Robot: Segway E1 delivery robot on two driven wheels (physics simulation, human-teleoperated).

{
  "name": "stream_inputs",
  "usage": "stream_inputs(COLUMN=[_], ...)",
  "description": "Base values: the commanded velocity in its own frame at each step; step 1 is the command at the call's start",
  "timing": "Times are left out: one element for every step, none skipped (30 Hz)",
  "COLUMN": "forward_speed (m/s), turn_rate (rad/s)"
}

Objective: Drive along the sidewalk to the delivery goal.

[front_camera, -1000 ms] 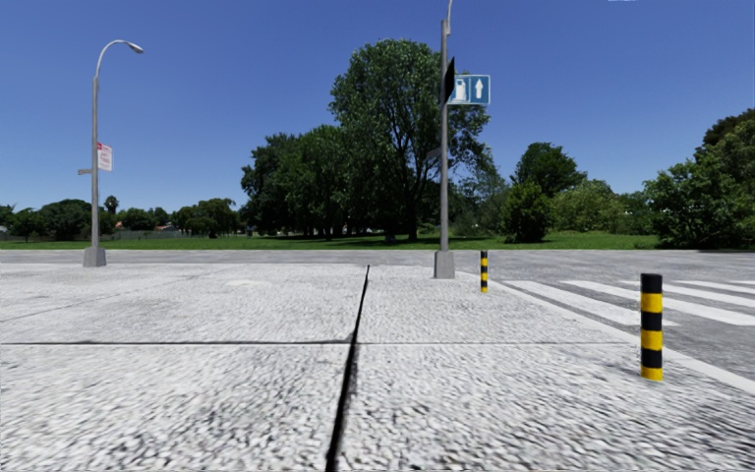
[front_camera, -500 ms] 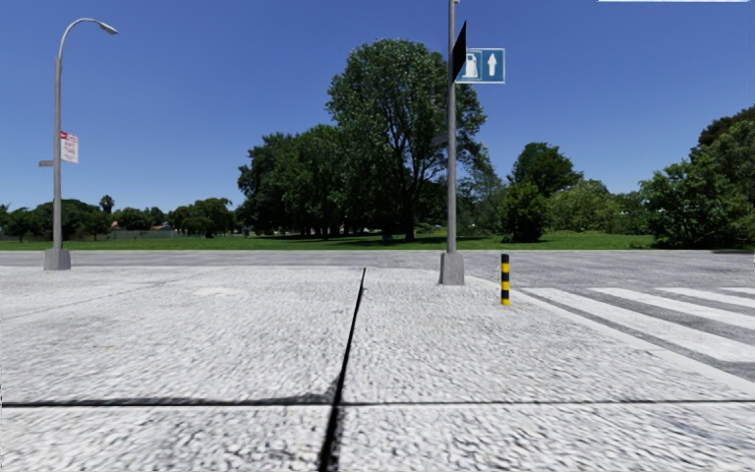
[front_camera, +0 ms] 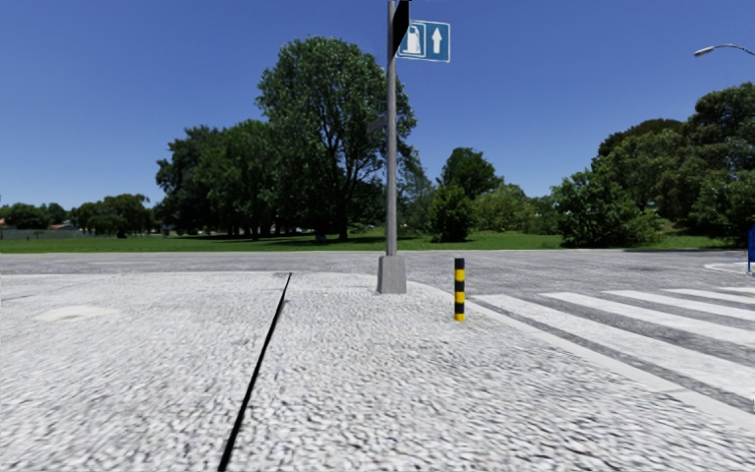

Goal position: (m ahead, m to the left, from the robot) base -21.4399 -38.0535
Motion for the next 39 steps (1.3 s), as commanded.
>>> stream_inputs(forward_speed=[2.00, 2.00, 2.00, 2.00, 2.00, 2.00, 2.00, 2.00, 2.00, 2.00, 2.00, 2.00, 2.00, 2.00, 2.00, 2.00, 2.00, 2.00, 1.94, 1.90, 1.90, 1.89, 1.89, 1.88, 1.88, 1.88, 1.85, 1.80, 1.69, 1.69, 1.63, 1.61, 1.60, 1.60, 1.60, 1.60, 1.60, 1.60, 1.60], turn_rate=[-0.70, -0.70, -0.70, -0.70, -0.70, -0.70, -0.70, -0.70, -0.70, -0.70, -0.70, -0.70, -0.70, -0.70, -0.70, -0.70, -0.70, -0.70, -0.70, -0.70, -0.70, -0.70, -0.70, -0.70, -0.70, -0.70, -0.70, -0.70, -0.70, -0.70, -0.70, -0.70, -0.70, -0.70, -0.70, -0.70, -0.70, -0.70, -0.70])
